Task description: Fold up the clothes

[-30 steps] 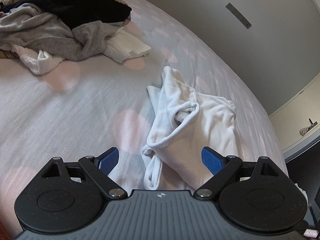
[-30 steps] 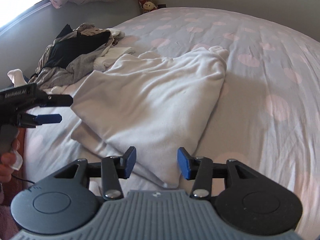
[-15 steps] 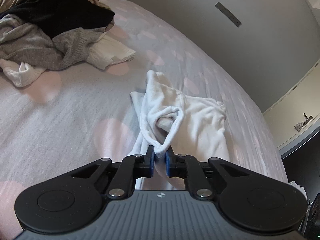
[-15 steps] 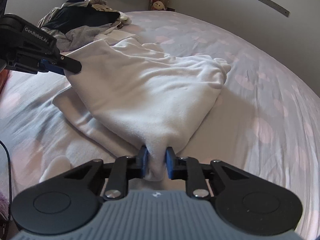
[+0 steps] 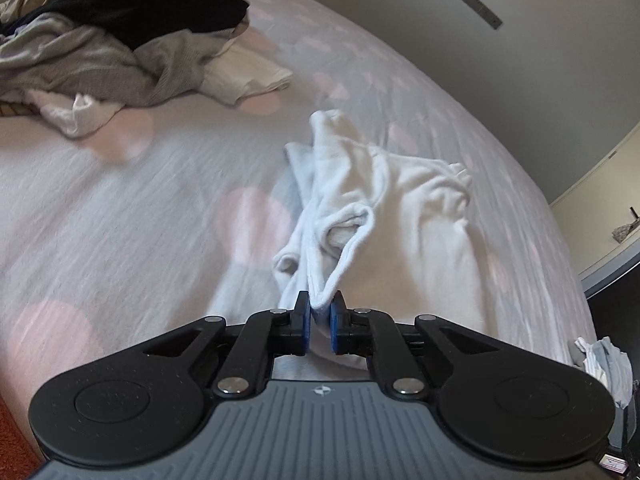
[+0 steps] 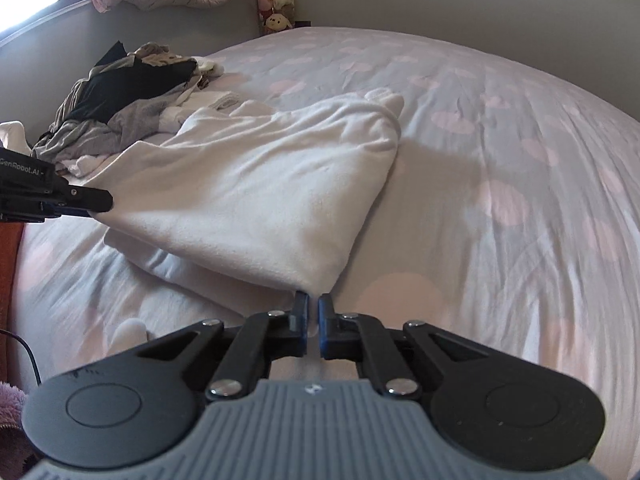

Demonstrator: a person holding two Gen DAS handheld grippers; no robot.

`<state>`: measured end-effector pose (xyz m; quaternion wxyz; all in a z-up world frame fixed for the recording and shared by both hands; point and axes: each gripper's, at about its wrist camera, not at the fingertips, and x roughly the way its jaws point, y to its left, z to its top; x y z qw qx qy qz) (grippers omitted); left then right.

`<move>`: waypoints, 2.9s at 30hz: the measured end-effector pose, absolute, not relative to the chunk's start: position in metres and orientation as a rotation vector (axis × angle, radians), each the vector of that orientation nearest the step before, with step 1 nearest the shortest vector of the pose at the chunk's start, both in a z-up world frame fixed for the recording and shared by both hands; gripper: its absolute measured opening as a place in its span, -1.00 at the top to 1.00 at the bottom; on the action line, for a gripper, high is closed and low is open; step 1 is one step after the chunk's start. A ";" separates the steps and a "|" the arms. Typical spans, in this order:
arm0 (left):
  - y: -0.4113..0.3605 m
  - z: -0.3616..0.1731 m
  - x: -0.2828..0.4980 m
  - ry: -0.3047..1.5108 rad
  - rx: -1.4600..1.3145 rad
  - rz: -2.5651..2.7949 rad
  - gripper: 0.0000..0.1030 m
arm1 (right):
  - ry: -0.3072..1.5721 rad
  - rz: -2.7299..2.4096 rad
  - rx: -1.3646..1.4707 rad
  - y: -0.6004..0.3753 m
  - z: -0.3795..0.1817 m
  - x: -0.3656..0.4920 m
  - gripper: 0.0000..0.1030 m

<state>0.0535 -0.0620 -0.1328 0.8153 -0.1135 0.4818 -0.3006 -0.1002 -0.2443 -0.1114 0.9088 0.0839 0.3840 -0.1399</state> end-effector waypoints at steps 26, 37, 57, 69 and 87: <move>-0.115 -0.077 0.080 0.863 0.016 -0.639 0.12 | 0.731 -0.335 0.390 -0.320 -0.092 -0.097 0.74; -0.170 -0.084 0.132 0.892 0.173 -0.660 0.12 | 0.643 -0.295 0.525 -0.414 -0.068 -0.024 0.67; -0.204 -0.125 0.162 1.008 0.242 -0.643 0.07 | 0.672 -0.102 0.624 -0.462 -0.145 0.084 0.36; -0.200 -0.130 0.163 1.024 0.204 -0.630 0.01 | 0.630 -0.126 0.665 -0.478 -0.138 0.085 0.85; -0.158 -0.106 0.166 0.938 0.082 -0.664 -0.13 | 0.660 -0.245 0.664 -0.477 -0.118 0.051 0.36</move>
